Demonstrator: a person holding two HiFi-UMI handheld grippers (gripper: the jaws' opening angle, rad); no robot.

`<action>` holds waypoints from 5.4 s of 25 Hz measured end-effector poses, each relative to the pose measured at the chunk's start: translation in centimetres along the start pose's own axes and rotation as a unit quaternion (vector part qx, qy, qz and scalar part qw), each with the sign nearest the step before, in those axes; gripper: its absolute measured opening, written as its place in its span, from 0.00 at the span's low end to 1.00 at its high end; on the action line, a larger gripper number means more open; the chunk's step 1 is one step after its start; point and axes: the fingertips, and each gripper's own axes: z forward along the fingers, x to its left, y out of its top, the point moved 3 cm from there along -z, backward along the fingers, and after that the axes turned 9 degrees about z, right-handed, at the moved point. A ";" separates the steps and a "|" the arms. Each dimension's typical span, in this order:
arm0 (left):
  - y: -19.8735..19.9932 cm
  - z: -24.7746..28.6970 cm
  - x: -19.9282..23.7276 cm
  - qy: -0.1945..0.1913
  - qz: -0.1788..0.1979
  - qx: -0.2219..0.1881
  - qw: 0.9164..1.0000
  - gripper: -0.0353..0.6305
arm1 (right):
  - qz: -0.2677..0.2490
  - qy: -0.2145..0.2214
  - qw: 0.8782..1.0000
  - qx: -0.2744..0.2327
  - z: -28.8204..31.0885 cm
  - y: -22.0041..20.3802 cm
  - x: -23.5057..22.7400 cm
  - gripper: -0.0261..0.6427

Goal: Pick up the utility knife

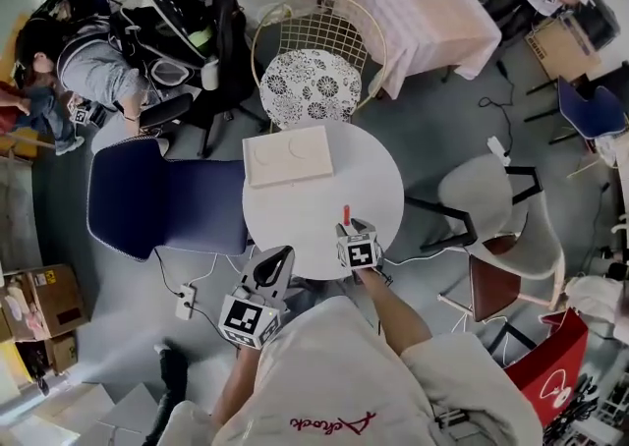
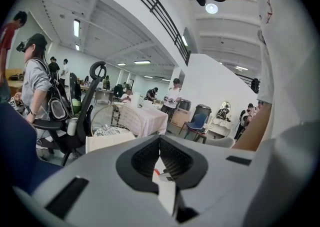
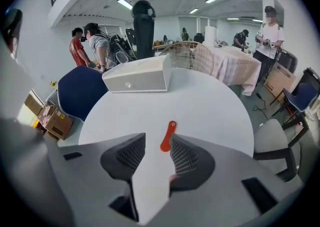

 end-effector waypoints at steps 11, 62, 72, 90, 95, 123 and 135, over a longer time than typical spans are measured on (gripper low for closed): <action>-1.3 -1.6 0.3 0.008 -0.011 0.014 1.000 0.07 | 0.012 -0.047 0.998 0.029 2.8 0.7 -1.6 0.24; 5.8 -0.7 -0.8 0.007 0.062 -0.083 0.995 0.07 | -0.098 0.092 0.939 -0.316 -19.0 14.4 7.8 0.14; 8.7 -0.3 -0.8 0.021 0.085 -0.115 0.990 0.07 | -0.147 0.124 0.910 -0.368 -23.8 15.8 10.0 0.14; 8.2 -0.3 -6.6 0.049 0.069 -0.119 0.989 0.07 | -0.145 0.177 0.888 -0.400 -30.0 11.0 9.3 0.14; 8.0 -1.7 -7.9 0.038 0.072 -0.125 0.989 0.07 | -0.136 0.170 0.888 -0.406 -31.4 9.2 9.3 0.14; -1.4 -21.3 -21.3 -0.041 0.067 -0.136 0.988 0.07 | -0.097 0.091 0.891 -0.434 -43.4 -13.7 17.7 0.13; -1.0 -20.8 -22.9 -0.048 0.071 -0.151 0.985 0.07 | -0.089 0.081 0.890 -0.440 -44.6 -14.6 16.5 0.13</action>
